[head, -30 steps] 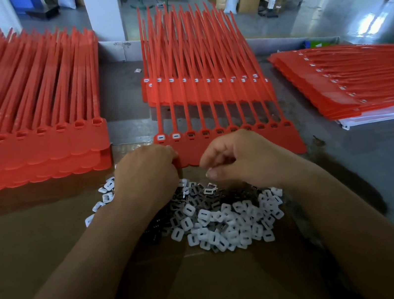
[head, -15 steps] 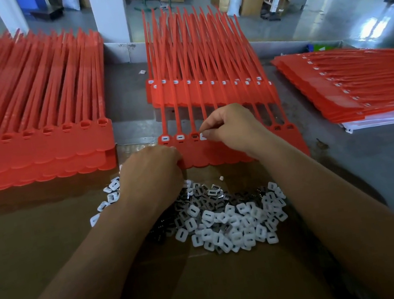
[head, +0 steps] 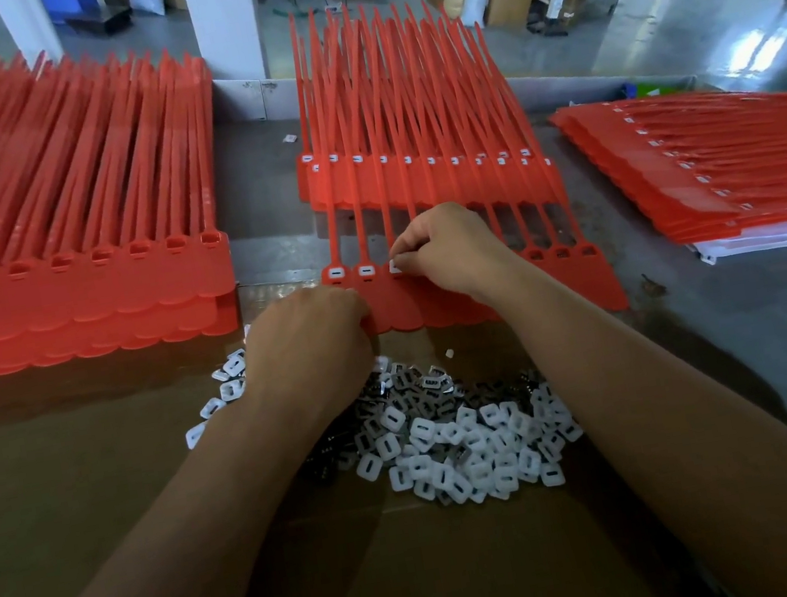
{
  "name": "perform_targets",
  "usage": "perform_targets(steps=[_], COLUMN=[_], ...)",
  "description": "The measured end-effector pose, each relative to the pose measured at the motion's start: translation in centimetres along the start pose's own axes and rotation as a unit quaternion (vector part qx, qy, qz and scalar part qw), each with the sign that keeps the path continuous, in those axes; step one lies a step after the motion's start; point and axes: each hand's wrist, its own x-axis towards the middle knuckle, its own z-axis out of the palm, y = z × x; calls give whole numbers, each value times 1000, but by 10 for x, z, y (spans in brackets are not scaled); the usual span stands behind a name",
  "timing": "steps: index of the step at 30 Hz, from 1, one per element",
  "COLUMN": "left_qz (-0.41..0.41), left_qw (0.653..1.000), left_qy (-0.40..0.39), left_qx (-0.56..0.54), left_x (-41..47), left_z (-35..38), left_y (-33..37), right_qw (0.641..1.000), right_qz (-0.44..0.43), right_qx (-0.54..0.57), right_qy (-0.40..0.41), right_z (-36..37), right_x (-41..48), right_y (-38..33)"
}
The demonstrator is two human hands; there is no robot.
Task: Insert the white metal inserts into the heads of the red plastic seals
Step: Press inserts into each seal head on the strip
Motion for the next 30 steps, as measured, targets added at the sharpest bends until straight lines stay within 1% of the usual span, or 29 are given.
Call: perform_targets(steps=[6, 11, 14, 22, 30], left_qz=[-3, -2, -2, -2, -5], left_qw=[1000, 1000, 1000, 1000, 1000], left_qy=[1, 3, 5, 6, 1], left_qx=[1, 5, 1, -4, -4], left_x=[0, -1, -1, -1, -1], left_z=[0, 1, 1, 0, 0], left_y=[0, 0, 0, 0, 0], right_qw=[999, 1000, 999, 997, 998], right_qz=[-3, 2, 26, 70, 55], right_qx=[-37, -12, 17, 12, 20], right_qy=[-1, 26, 41, 5, 20], right_z=[3, 5, 4, -3, -2], right_x=[3, 0, 2, 12, 9], right_y=[-1, -1, -3, -9, -5])
